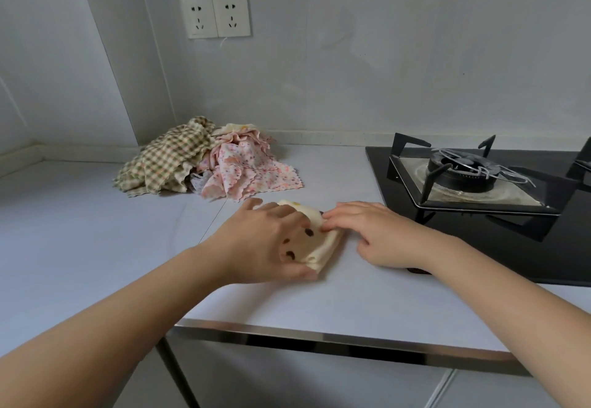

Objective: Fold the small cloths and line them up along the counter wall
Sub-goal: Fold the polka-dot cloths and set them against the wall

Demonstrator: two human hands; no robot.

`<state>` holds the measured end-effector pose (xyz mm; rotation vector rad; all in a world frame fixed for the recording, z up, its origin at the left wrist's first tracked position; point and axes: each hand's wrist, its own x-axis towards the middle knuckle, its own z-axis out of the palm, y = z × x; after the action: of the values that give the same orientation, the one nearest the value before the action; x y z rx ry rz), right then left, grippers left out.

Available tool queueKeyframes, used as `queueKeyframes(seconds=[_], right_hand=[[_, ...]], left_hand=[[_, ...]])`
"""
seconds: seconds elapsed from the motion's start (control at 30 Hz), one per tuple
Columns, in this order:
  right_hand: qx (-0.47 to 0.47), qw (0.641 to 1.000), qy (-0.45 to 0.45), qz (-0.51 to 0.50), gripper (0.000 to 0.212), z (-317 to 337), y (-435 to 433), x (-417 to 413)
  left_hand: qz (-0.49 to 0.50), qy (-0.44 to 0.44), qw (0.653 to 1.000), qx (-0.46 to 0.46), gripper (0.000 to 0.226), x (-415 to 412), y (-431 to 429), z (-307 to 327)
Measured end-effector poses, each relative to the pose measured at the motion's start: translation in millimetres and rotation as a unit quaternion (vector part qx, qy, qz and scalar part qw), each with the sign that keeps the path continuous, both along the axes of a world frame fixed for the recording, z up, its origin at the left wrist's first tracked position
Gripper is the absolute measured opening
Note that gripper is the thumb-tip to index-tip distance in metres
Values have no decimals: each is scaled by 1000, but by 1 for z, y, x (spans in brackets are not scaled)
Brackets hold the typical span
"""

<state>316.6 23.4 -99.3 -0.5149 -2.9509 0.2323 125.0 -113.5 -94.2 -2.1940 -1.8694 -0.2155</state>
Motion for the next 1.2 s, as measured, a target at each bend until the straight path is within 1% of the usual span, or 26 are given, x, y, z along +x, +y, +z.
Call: queueKeyframes(seconds=[0.1,0.13,0.17,0.2,0.23,0.27,0.3,0.33,0.37,0.4,0.43,0.47,0.5,0.53,0.6,0.7,0.77,0.8,0.9,0.93,1.0,1.03,1.07,1.13,1.17,1.2], right_hand=[[-19,999,29,1,62,-3,8,-6],[-24,999,42,-1,56,-5,10,-8],[-33,998,60,-2,47,-7,12,-10],[-56,994,91,-5,37,-8,12,-13],[-109,985,136,-12,28,-7,11,-16],[-192,963,190,-24,21,-3,7,-18],[-284,927,241,-33,16,3,5,-20],[-362,888,280,-40,14,8,3,-22],[-419,854,304,-48,15,13,4,-23],[-451,834,313,-62,14,17,7,-24],[-462,825,315,-78,15,20,8,-25],[-461,824,315,-97,16,23,9,-26],[-457,823,318,-113,16,24,9,-28],[-456,819,325,-126,16,23,9,-30],[-460,810,335,-142,17,20,7,-35],[-440,818,333,-159,17,16,3,-40],[-424,827,329,-168,17,14,1,-41],[-422,829,327,-169,19,14,1,-40],[-433,834,298,-165,20,13,2,-37],[-441,837,278,-164,19,12,3,-36],[-449,842,246,-169,21,9,4,-36],[-440,847,239,-179,24,6,5,-37],[-409,861,235,-190,25,2,7,-38],[-287,907,228,-208,24,-3,11,-39],[-218,927,225,-207,27,-5,12,-38],[-162,941,228,-192,28,-5,12,-37]], left_hand=[[-44,-1,997,70,41,3,7,-14],[-32,-43,995,89,29,3,9,-16],[-10,-113,988,101,19,2,10,-16],[16,-216,972,94,18,2,11,-13],[43,-343,935,73,23,-2,13,-10],[57,-480,874,48,23,-4,14,-4],[70,-600,797,17,23,-7,15,0],[79,-692,717,-16,27,-11,15,5],[72,-754,651,-48,27,-14,14,8],[54,-792,603,-78,27,-16,13,10],[30,-811,575,-109,34,-18,12,11],[11,-819,558,-134,43,-21,11,11],[-5,-820,553,-148,50,-23,10,11],[-16,-816,557,-155,52,-24,9,12],[-19,-796,588,-140,41,-24,10,9],[38,-762,641,-88,20,-18,13,4],[65,-743,663,-66,11,-15,13,4],[76,-743,662,-63,15,-16,13,4],[84,-764,633,-87,22,-17,11,9],[76,-762,635,-103,18,-16,10,11],[86,-734,664,-117,6,-17,10,11],[113,-703,694,-110,4,-19,11,8],[148,-643,747,-86,6,-22,12,4],[166,-430,887,18,11,-28,11,-2],[119,-342,930,67,16,-29,9,-4],[44,-294,951,86,20,-27,7,-4]])
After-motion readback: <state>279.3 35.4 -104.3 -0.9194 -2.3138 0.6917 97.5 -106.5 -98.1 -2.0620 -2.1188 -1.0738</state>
